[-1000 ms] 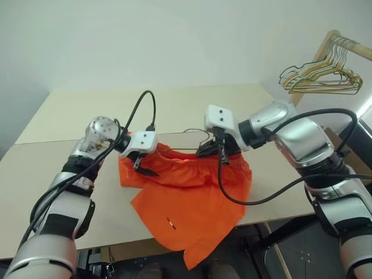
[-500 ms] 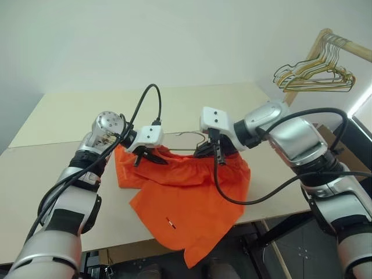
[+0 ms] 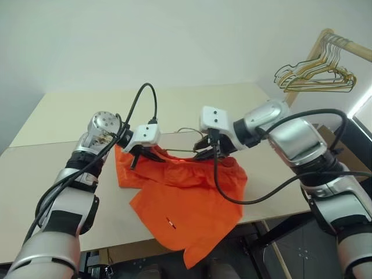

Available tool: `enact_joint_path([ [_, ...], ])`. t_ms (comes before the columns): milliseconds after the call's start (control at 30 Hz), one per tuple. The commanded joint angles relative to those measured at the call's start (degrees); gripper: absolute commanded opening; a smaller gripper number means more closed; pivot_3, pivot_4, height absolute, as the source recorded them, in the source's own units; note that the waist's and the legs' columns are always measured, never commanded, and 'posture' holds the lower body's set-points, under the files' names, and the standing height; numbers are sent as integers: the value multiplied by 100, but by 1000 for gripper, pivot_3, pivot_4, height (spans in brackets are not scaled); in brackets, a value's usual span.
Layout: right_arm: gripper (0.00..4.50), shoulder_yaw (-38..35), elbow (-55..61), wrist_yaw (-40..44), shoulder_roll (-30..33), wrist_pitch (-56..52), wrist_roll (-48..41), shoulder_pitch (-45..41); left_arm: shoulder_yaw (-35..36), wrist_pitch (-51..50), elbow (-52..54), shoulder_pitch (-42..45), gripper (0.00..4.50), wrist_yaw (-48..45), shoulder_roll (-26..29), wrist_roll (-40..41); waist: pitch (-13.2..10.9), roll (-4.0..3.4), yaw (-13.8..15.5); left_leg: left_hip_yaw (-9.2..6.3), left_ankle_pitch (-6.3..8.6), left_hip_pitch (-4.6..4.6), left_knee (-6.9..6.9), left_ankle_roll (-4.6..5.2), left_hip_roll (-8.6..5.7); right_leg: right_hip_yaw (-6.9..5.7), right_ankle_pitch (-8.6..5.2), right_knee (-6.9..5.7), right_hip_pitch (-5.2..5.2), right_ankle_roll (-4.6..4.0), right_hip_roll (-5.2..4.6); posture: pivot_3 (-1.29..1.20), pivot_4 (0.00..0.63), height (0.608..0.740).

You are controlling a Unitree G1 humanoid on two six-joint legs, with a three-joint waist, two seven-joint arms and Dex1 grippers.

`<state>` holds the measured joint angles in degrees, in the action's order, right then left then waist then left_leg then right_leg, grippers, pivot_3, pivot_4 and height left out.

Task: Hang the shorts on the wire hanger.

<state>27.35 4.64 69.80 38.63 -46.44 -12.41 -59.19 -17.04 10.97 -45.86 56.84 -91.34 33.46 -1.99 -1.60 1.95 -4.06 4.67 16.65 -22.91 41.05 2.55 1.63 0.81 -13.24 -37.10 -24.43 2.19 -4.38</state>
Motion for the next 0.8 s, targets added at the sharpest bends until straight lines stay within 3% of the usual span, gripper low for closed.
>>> enact_joint_path([
  [33, 3176, -694, 350, -70, 365, -264, -176, 34, 204, -119, 163, 2, 0, -21, 76, 180, 0, 0, 11, 0, 0, 0, 0, 0, 2, 0, 0, 0, 0, 0, -1, -93, 0, 740],
  [167, 4484, -1349, 783, -93, 788, -680, -542, 174, 264, -233, 241, -87, 0, 9, 90, 221, 0, 0, 4, -1, 1, -2, 0, 1, 3, 0, 0, 2, -1, 0, -2, -106, 0, 740],
  [333, 4484, -2048, 1303, -116, 1364, -1279, -1053, 437, 309, -336, 318, -136, 0, 54, 77, 263, 0, -1, 6, 0, 1, 2, -2, 1, 6, 2, 0, 4, -2, 0, -1, -107, 0, 740],
  [500, 4484, -1815, 1963, -166, 2014, -1197, -1025, 1327, 357, -427, 354, -90, 0, 57, 56, 312, 0, -1, 6, 2, 2, 2, -1, 3, 6, 4, -1, 27, 0, 0, -4, -112, 0, 740],
  [800, 4484, -494, 1489, -744, 1484, -951, -229, 1291, 403, -425, 444, -43, 0, -5, 72, 367, 1, -6, -40, 13, 1, 18, 0, 2, 7, 19, -1, 13, -1, -1, 1, -104, 0, 740],
])
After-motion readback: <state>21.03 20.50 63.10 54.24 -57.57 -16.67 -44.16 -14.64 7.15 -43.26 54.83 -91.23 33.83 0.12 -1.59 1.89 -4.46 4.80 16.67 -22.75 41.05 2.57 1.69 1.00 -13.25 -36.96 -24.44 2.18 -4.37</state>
